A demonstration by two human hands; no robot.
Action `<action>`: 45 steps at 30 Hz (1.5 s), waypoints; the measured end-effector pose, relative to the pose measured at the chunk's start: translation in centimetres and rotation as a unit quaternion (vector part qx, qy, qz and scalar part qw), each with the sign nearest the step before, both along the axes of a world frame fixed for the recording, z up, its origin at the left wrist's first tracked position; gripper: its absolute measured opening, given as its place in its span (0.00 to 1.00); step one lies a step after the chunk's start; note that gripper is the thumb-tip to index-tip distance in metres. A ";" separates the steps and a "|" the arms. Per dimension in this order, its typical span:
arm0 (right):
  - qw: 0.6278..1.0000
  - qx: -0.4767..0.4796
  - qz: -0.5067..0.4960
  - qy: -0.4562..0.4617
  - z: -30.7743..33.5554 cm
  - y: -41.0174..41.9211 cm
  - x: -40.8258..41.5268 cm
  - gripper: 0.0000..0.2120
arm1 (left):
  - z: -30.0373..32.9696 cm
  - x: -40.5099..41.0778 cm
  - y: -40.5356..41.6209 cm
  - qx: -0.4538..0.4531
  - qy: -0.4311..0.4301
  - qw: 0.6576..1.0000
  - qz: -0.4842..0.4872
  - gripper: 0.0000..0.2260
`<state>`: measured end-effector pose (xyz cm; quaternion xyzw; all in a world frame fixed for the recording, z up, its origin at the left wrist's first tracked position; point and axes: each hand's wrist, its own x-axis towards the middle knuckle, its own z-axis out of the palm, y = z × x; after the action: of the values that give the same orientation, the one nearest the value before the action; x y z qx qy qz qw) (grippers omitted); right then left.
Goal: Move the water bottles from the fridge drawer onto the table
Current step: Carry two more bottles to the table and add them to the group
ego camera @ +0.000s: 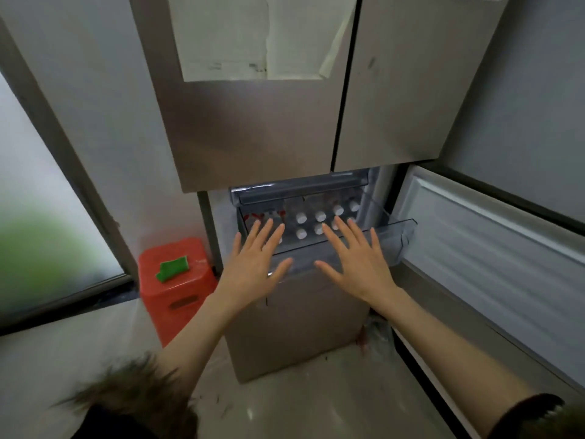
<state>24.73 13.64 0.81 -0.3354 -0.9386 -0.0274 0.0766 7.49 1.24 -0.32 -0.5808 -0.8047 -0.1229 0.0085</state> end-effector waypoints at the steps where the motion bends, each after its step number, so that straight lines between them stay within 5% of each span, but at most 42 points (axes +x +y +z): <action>1: 1.000 -0.010 0.000 -0.001 -0.3 1.6 -0.4 0.34 | -0.3 -0.1 1.6 -0.008 -0.012 1.000 0.003 0.30; 11: 0.992 -0.102 0.064 -0.040 -4.2 18.0 -4.1 0.32 | -3.9 -1.4 16.6 -0.052 -0.117 0.986 0.110 0.28; 17: 0.982 -0.148 0.087 -0.074 -7.5 23.5 -7.0 0.28 | -6.7 -2.7 21.6 -0.053 -0.264 0.946 0.183 0.27; 20: 0.959 -0.273 0.074 -0.013 -9.2 25.3 -8.8 0.22 | -7.7 -3.8 23.8 -0.027 -0.365 0.907 0.207 0.26; 22: 0.916 -0.399 0.022 0.043 -9.5 26.1 -10.1 0.16 | -7.9 -4.5 25.1 0.007 -0.465 0.847 0.257 0.20; 24: 0.855 -0.511 -0.033 0.089 -9.6 26.9 -11.2 0.15 | -8.1 -5.0 26.2 0.077 -0.613 0.722 0.312 0.12; 27: 0.674 -0.705 -0.137 0.176 -10.2 27.7 -12.8 0.15 | -9.1 -6.2 27.2 0.163 -0.752 0.551 0.324 0.06; 32: 0.559 -0.769 -0.188 0.246 -11.3 28.7 -14.9 0.10 | -10.1 -7.0 29.3 0.233 -0.798 0.445 0.333 0.09; 36: 0.557 -0.760 -0.221 0.251 -11.0 28.7 -16.5 0.16 | -10.3 -7.2 30.6 0.227 -0.785 0.441 0.371 0.06; 40: 0.574 -0.754 -0.211 0.240 -11.4 28.8 -16.7 0.07 | -10.9 -7.3 30.8 0.213 -0.771 0.471 0.370 0.02; 43: 0.542 -0.786 -0.194 0.226 -11.5 29.0 -15.6 0.05 | -10.8 -7.1 30.1 0.206 -0.770 0.464 0.386 0.04; 45: 0.577 -0.777 -0.188 0.167 -11.1 29.0 -14.6 0.04 | -10.5 -6.8 29.2 0.191 -0.774 0.458 0.393 0.05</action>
<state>10.10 42.62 -10.27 -0.4339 -0.4867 0.7554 -0.0648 0.71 30.49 -10.85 0.1469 -0.5797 -0.6563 -0.4601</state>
